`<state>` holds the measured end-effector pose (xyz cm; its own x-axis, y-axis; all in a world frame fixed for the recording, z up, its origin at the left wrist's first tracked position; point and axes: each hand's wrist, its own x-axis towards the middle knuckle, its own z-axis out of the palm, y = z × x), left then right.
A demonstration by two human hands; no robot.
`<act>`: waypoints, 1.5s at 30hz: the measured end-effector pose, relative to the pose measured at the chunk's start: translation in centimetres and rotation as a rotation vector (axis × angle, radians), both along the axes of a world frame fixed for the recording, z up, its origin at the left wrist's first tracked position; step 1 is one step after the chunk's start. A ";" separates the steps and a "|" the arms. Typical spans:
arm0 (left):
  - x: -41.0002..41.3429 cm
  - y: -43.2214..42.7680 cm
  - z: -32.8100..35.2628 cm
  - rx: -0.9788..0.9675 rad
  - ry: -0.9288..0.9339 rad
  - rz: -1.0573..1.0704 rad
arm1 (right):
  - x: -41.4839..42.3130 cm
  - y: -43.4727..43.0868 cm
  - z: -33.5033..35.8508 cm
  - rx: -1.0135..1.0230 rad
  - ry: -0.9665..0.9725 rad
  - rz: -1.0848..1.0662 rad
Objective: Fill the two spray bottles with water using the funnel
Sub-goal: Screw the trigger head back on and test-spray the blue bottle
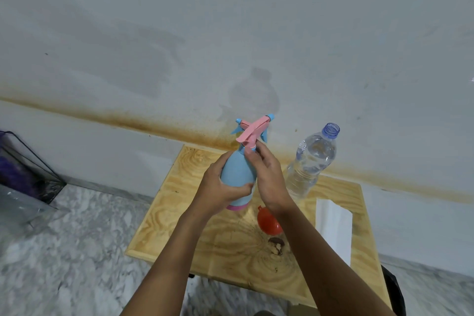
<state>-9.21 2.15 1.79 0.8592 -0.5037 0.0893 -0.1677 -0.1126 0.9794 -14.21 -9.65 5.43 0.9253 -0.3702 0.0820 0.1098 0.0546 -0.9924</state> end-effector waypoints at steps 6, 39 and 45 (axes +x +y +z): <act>0.0 -0.4 0.4 -0.075 0.035 -0.009 | 0.0 1.2 0.0 0.008 -0.018 -0.208; 0.4 0.0 -0.1 -0.023 0.070 -0.112 | 0.1 -2.8 0.3 -0.143 0.026 0.044; 0.7 0.1 -0.1 0.014 0.065 -0.151 | 0.1 -4.2 0.3 -0.303 0.052 0.110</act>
